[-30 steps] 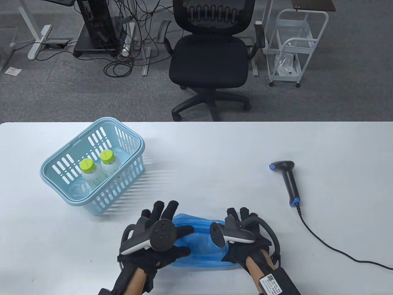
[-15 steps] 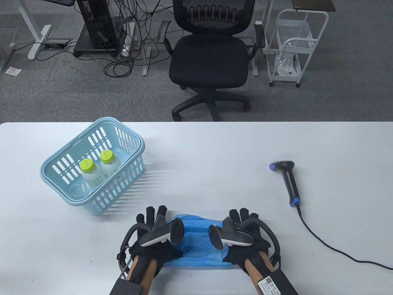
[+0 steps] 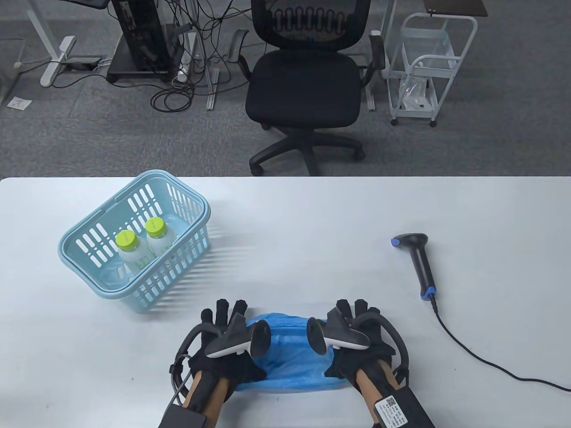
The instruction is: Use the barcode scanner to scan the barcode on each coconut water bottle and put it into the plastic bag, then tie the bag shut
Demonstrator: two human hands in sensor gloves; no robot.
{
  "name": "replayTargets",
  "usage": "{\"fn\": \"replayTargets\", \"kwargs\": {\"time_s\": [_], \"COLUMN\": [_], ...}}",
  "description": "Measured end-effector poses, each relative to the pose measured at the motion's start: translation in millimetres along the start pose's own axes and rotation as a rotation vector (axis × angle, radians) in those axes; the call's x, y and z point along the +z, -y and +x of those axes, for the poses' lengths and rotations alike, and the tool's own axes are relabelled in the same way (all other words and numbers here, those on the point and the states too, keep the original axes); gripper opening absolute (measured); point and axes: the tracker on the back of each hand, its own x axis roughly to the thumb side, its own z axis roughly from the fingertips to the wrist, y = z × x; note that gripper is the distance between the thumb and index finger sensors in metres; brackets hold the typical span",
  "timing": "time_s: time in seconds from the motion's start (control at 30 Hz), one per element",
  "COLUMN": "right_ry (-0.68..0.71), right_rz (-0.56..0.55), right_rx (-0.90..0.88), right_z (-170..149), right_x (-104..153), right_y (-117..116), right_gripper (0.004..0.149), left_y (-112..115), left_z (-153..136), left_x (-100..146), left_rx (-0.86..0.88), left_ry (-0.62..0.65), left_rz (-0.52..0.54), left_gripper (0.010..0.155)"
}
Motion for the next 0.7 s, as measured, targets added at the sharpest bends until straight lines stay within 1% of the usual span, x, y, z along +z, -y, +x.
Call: {"fn": "replayTargets", "kwargs": {"time_s": [0.03, 0.07, 0.1, 0.17, 0.23, 0.27, 0.3, 0.33, 0.4, 0.47, 0.53, 0.57, 0.63, 0.7], "right_ry": [0.001, 0.001, 0.004, 0.007, 0.015, 0.01, 0.012, 0.023, 0.048, 0.09, 0.126, 0.149, 0.216, 0.25], "right_rz": [-0.002, 0.001, -0.001, -0.013, -0.05, -0.059, -0.073, -0.09, -0.105, -0.106, -0.126, -0.148, -0.21, -0.274], "right_rx": [-0.084, -0.096, -0.072, -0.035, -0.054, -0.087, -0.109, -0.141, -0.212, -0.292, -0.361, -0.384, -0.471, -0.532], "right_z": [-8.1, -9.3, -8.3, -5.3, -6.4, -9.2, -11.4, -14.1, -20.8, -26.2, -33.8, -39.8, -54.7, -69.5], "right_x": [-2.2, -2.8, -3.0, -2.4, -2.2, -1.7, -0.8, -0.1, 4.1, 7.7, 16.8, 24.3, 42.9, 57.7], "right_y": [-1.6, -2.1, -1.4, 0.2, 1.7, 2.3, 2.8, 3.4, 5.4, 6.5, 10.6, 14.6, 25.2, 34.2], "right_gripper": [0.093, 0.092, 0.093, 0.095, 0.093, 0.092, 0.091, 0.089, 0.085, 0.082, 0.08, 0.079, 0.077, 0.079], "left_y": [2.2, 3.2, 3.6, 2.7, 2.2, -0.6, -3.5, -7.4, -15.3, -21.7, -26.0, -27.3, -28.5, -28.5], "left_z": [-7.7, -9.7, -9.6, -8.8, -11.5, -15.2, -17.7, -20.6, -24.8, -27.0, -28.4, -29.0, -29.5, -28.4], "left_x": [-1.6, -2.2, -3.2, -3.8, -2.3, 2.0, 5.8, 11.1, 24.4, 36.1, 46.5, 52.3, 59.2, 62.3], "left_rx": [0.085, 0.127, 0.124, 0.043, 0.06, 0.092, 0.121, 0.161, 0.262, 0.305, 0.326, 0.332, 0.313, 0.274], "left_ry": [0.011, 0.012, 0.008, 0.02, 0.051, 0.055, 0.085, 0.125, 0.178, 0.219, 0.252, 0.254, 0.236, 0.209], "left_rz": [0.01, 0.01, 0.015, 0.047, 0.118, 0.174, 0.219, 0.274, 0.335, 0.418, 0.471, 0.501, 0.564, 0.587], "left_gripper": [0.097, 0.094, 0.093, 0.093, 0.088, 0.083, 0.079, 0.074, 0.067, 0.061, 0.056, 0.056, 0.063, 0.069]}}
